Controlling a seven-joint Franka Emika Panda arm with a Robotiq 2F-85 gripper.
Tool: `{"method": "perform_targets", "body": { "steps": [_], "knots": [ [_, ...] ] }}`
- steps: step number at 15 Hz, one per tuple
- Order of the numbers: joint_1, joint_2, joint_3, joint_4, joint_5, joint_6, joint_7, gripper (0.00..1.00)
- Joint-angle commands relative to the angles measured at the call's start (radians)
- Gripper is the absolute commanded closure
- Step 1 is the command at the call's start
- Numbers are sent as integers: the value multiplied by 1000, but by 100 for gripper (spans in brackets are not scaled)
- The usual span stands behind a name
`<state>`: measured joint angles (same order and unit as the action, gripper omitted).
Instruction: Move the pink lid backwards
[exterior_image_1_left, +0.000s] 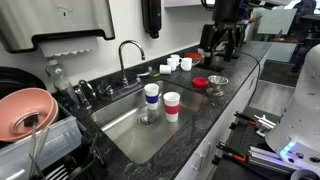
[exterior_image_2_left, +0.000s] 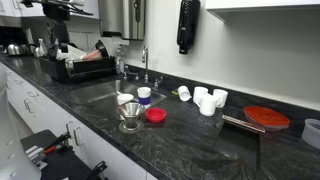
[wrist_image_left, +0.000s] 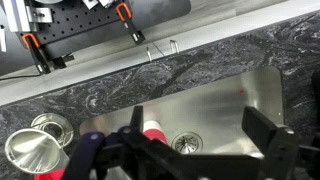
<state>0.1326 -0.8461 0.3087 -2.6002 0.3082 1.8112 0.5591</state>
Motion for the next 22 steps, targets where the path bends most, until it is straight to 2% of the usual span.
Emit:
{"method": "perform_targets", "body": {
  "steps": [1,11,17,22],
  "knots": [
    [-10,-2,7,2,5,-4,-6,0],
    [-10,-2,7,2,5,-4,-6,0],
    [-96,3,18,-17,-90,79,51,0],
    [-178,17,-2,-54,-183,151,121,0]
  ]
}}
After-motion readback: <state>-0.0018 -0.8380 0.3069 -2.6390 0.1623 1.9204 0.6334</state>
